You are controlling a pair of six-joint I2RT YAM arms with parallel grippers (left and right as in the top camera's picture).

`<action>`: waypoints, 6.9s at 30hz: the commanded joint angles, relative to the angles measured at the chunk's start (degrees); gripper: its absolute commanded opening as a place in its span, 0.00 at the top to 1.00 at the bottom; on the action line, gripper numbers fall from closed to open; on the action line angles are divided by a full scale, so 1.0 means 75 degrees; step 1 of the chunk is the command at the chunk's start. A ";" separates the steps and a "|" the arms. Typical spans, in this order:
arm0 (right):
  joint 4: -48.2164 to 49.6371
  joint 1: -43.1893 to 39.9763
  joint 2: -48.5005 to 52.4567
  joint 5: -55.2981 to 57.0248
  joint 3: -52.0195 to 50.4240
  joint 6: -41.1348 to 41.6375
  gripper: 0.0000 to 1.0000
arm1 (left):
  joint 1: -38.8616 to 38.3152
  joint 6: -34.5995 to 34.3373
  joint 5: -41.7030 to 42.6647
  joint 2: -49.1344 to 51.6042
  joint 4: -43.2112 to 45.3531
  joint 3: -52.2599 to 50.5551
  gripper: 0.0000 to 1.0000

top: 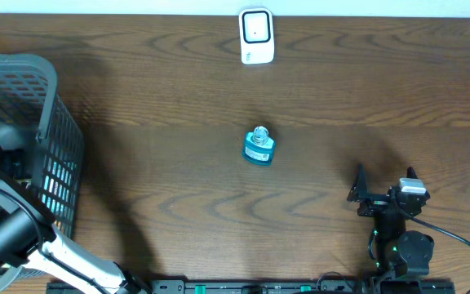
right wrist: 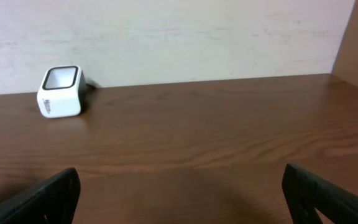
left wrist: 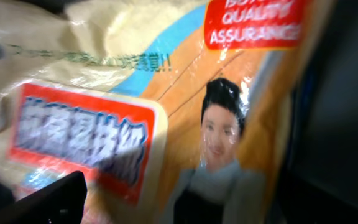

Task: Scan the item barcode
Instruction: 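Reach the left gripper into the basket toward the wet-wipe bag, then lift the wet-wipe bag out and place it beside the bottle, then reach the left gripper back into the basket for the green bag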

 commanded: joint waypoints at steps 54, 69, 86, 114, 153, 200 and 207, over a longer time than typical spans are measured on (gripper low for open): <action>-0.0026 0.0052 -0.0020 0.0015 -0.0012 -0.0064 0.01 | -0.2600 0.3322 1.1593 -0.8775 0.6135 -0.0930 0.93; -0.0026 0.0052 -0.0020 0.0015 -0.0012 -0.0064 0.01 | -0.5222 0.6881 1.0465 -0.7318 0.4112 -0.3203 0.93; -0.0026 0.0052 -0.0020 0.0015 -0.0012 -0.0064 0.01 | -0.7224 0.6881 0.6263 -0.4383 0.3599 -0.3421 0.93; -0.0026 0.0052 -0.0020 0.0015 -0.0012 -0.0064 0.01 | -0.8020 0.4552 -0.0737 -0.7163 0.3864 -0.2498 0.07; -0.0026 0.0052 -0.0020 0.0015 -0.0012 -0.0064 0.01 | 0.0274 0.1061 0.3518 -0.2699 0.0347 -0.1311 0.02; -0.0026 0.0052 -0.0020 0.0015 -0.0012 -0.0064 0.01 | -0.0172 0.1990 0.3127 -0.1781 0.1510 -0.3130 0.92; -0.0026 0.0052 -0.0020 0.0015 -0.0012 -0.0064 0.01 | -0.0035 0.1993 0.2760 -0.2063 0.1437 -0.2786 0.93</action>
